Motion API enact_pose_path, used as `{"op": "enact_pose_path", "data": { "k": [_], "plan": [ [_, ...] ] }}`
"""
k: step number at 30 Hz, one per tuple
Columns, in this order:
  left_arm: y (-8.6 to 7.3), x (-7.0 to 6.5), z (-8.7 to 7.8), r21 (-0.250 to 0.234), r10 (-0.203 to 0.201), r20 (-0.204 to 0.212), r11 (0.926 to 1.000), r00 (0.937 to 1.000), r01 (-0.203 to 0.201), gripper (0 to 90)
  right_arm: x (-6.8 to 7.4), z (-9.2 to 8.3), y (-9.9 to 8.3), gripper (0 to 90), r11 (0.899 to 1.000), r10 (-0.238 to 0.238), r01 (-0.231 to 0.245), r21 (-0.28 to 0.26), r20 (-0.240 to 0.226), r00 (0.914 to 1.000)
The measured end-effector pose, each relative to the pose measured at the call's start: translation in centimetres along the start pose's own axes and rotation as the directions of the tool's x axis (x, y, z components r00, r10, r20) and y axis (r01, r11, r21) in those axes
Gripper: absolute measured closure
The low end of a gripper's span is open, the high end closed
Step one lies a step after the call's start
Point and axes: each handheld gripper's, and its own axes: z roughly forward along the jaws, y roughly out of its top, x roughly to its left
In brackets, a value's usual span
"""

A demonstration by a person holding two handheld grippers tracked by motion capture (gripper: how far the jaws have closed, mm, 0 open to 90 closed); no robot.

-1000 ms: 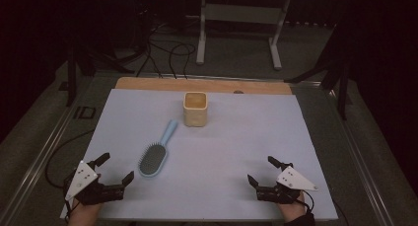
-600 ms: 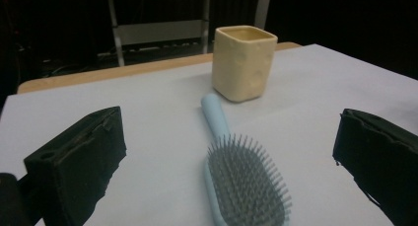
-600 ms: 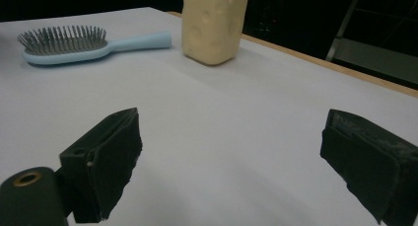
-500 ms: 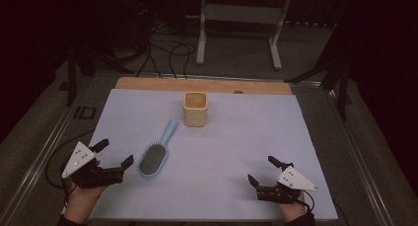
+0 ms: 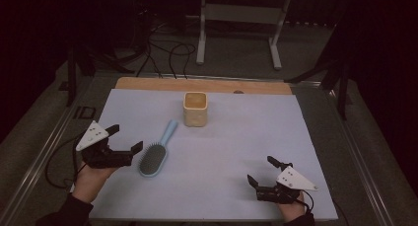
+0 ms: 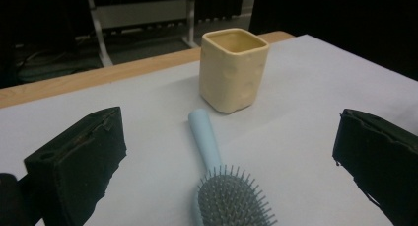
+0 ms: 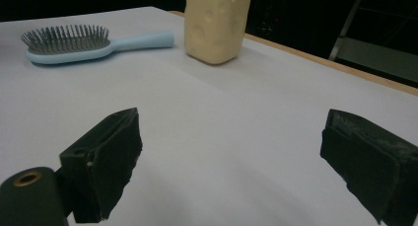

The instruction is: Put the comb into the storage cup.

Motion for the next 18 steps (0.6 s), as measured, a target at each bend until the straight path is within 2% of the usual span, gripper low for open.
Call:
{"op": "enact_pose_path", "data": {
  "k": [4,6,10,12,13,18],
  "plan": [
    [0.8,0.1,1.0,0.03,0.024,-0.019,0.9993,0.9995,-0.024,0.0,0.0,0.0,0.0,8.3,1.0,-0.001,0.001,0.0,-0.002,1.0],
    [0.9,0.2,1.2,0.037,0.024,-0.008,0.999,0.9997,-0.024,0.0,0.0,0.0,0.0,8.2,1.0,-0.002,0.002,-0.001,-0.002,1.0],
    [1.7,0.1,2.6,0.086,0.049,-0.017,0.9952,0.9986,-0.048,0.0,0.0,0.1,0.0,8.3,1.0,-0.003,0.003,0.001,-0.008,1.0],
    [1.8,0.1,2.9,0.091,0.056,-0.02,0.9944,0.9983,-0.054,0.6,0.0,0.1,0.0,8.2,1.0,-0.004,0.004,0.0,-0.008,1.0],
    [1.8,0.1,3.6,0.106,0.055,-0.022,0.9929,0.9982,-0.053,2.3,0.1,0.1,0.0,8.2,1.0,-0.005,0.005,0.0,-0.008,1.0],
    [1.6,0.2,4.9,0.123,0.051,-0.042,0.9914,0.9978,-0.046,10.3,0.0,0.1,0.0,8.3,1.0,-0.003,0.003,-0.002,-0.01,0.9999]
  ]
}}
